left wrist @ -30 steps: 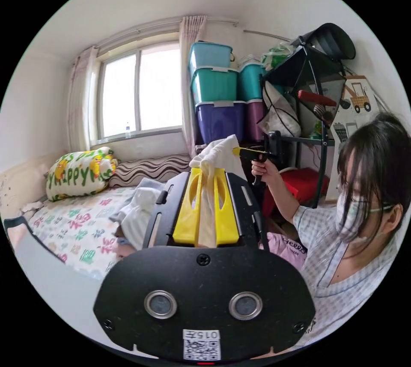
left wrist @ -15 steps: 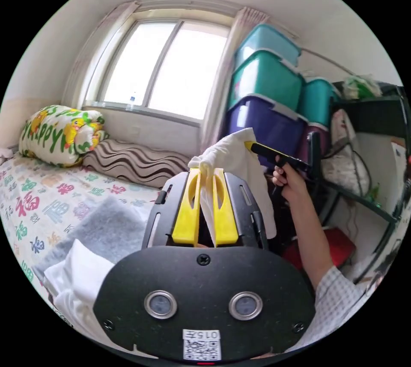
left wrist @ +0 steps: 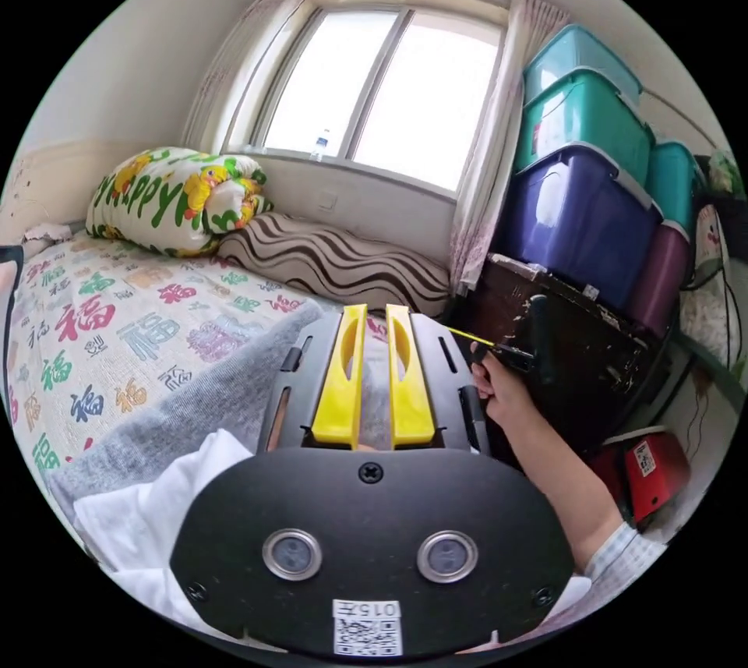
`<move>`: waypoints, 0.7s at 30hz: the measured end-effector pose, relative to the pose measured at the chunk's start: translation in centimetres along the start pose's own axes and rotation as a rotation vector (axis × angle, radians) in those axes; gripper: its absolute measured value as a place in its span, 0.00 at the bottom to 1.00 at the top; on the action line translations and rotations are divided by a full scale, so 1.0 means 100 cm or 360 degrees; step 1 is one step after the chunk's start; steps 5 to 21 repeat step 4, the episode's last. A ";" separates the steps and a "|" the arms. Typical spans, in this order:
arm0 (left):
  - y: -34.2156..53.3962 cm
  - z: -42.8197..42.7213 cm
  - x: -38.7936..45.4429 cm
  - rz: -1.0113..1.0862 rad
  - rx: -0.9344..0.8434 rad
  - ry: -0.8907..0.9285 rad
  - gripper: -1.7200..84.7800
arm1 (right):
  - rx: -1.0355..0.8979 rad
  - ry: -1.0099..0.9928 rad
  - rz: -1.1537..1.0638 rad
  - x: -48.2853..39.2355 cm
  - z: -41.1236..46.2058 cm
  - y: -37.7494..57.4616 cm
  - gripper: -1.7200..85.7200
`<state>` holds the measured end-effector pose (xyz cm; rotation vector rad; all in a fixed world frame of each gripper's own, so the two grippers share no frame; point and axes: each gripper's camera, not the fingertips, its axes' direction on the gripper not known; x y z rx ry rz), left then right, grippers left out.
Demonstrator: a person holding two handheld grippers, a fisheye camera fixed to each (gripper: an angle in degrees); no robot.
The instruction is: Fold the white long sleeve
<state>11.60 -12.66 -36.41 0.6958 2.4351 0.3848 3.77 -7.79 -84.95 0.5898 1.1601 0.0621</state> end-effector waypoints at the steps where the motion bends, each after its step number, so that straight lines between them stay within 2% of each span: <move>1: 0.000 -0.018 0.014 0.0058 0.0107 0.0006 0.08 | 0.0051 -0.0037 -0.0065 -0.008 -0.023 0.001 0.08; 4: -0.002 -0.080 0.059 0.0278 0.0261 0.0066 0.08 | 0.0065 -0.0250 -0.0304 -0.042 -0.079 0.017 0.09; 21: -0.002 -0.080 0.059 0.0278 0.0261 0.0066 0.08 | 0.0065 -0.0250 -0.0304 -0.042 -0.079 0.017 0.09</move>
